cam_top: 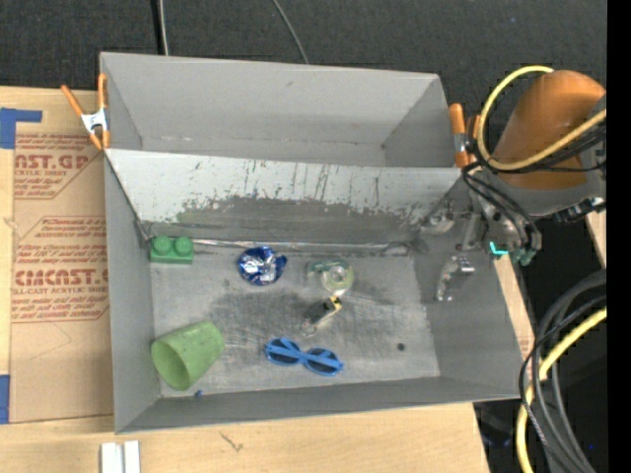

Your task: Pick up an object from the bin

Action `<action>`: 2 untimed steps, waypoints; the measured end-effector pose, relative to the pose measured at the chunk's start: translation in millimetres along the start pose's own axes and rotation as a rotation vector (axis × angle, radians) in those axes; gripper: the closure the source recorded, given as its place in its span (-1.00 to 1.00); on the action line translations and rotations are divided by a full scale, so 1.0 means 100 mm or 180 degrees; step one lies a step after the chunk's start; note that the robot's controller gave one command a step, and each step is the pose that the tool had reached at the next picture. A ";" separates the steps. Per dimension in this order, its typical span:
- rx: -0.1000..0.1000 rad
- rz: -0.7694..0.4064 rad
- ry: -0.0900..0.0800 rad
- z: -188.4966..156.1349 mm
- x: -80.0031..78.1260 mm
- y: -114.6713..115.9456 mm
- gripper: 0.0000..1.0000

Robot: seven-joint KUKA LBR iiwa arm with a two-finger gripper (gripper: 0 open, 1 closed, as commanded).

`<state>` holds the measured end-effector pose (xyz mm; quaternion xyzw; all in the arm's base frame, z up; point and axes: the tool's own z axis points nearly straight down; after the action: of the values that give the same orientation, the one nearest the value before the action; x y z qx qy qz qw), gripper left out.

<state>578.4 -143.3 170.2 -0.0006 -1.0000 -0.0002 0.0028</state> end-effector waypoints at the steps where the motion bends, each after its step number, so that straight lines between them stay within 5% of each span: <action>1: 0.0022 -0.1349 -0.0045 0.96 0.01 0.87 -1.00; 2: -0.0006 -0.1110 -0.0033 0.69 0.06 1.45 -1.00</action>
Offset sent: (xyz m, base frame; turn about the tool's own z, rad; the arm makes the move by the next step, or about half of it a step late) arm -0.0045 0.0885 -0.1002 -0.4267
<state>571.9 1.9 101.1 0.1728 -0.9850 -0.0017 -0.0025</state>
